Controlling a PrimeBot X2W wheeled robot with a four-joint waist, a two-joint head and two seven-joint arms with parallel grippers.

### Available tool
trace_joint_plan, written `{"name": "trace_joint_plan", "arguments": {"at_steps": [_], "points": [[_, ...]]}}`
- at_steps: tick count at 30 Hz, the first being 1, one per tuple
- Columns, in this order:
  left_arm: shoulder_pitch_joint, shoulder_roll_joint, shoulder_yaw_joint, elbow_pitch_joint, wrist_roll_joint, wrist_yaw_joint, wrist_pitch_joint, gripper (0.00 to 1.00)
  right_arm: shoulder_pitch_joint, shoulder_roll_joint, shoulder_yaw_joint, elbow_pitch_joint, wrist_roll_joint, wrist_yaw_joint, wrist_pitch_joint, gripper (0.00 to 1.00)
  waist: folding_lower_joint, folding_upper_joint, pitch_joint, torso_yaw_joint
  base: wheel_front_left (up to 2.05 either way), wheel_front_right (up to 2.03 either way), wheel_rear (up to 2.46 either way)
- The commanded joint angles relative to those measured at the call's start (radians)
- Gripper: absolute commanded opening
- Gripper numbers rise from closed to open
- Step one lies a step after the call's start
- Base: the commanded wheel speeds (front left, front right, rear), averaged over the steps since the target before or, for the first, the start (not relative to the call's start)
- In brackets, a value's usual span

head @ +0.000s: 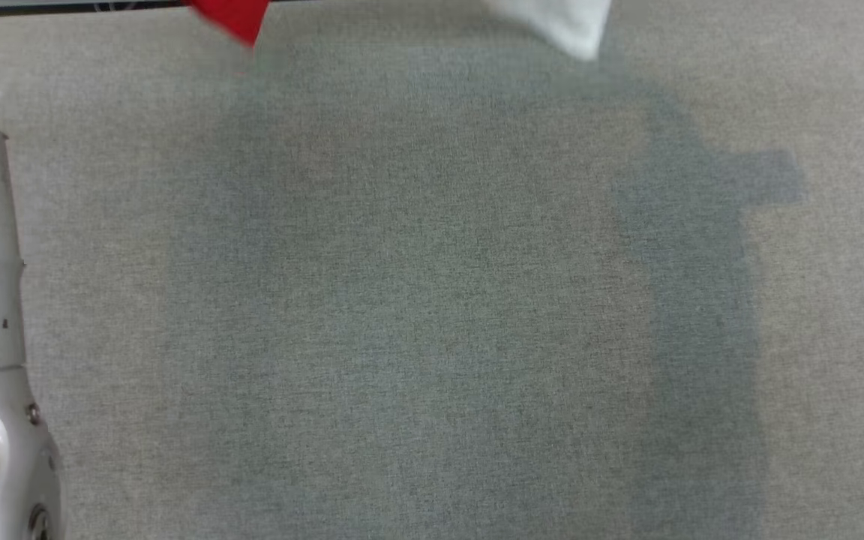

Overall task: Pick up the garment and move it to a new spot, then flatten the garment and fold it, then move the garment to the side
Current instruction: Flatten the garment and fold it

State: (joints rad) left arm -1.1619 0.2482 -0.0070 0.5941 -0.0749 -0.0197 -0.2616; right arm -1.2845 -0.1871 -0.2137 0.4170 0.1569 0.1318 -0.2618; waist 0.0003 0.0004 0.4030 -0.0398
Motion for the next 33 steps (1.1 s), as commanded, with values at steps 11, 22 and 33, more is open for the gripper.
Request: {"name": "trace_joint_plan", "arguments": {"at_steps": [11,22,33], "points": [[0.421,-0.103,0.039,0.030,-0.047,-0.008,-0.003,0.00,0.556,0.025,-0.012,-0.071,0.118,-0.002,-0.005,0.00,-0.0003,-0.0004,-0.020,-0.012,0.00,0.00,0.00],[0.897,-0.195,0.056,0.093,-0.167,-0.016,-0.004,0.00,1.082,0.109,0.014,0.045,0.143,-0.002,-0.005,0.00,-0.0003,-0.0004,-0.173,-0.028,0.00,0.00,0.00],[1.150,-0.194,-0.036,0.090,-0.250,0.033,-0.003,0.00,1.304,0.105,0.044,0.080,0.111,-0.002,-0.005,0.00,-0.0003,-0.0004,-0.366,-0.022,0.00,0.00,0.00]]}}
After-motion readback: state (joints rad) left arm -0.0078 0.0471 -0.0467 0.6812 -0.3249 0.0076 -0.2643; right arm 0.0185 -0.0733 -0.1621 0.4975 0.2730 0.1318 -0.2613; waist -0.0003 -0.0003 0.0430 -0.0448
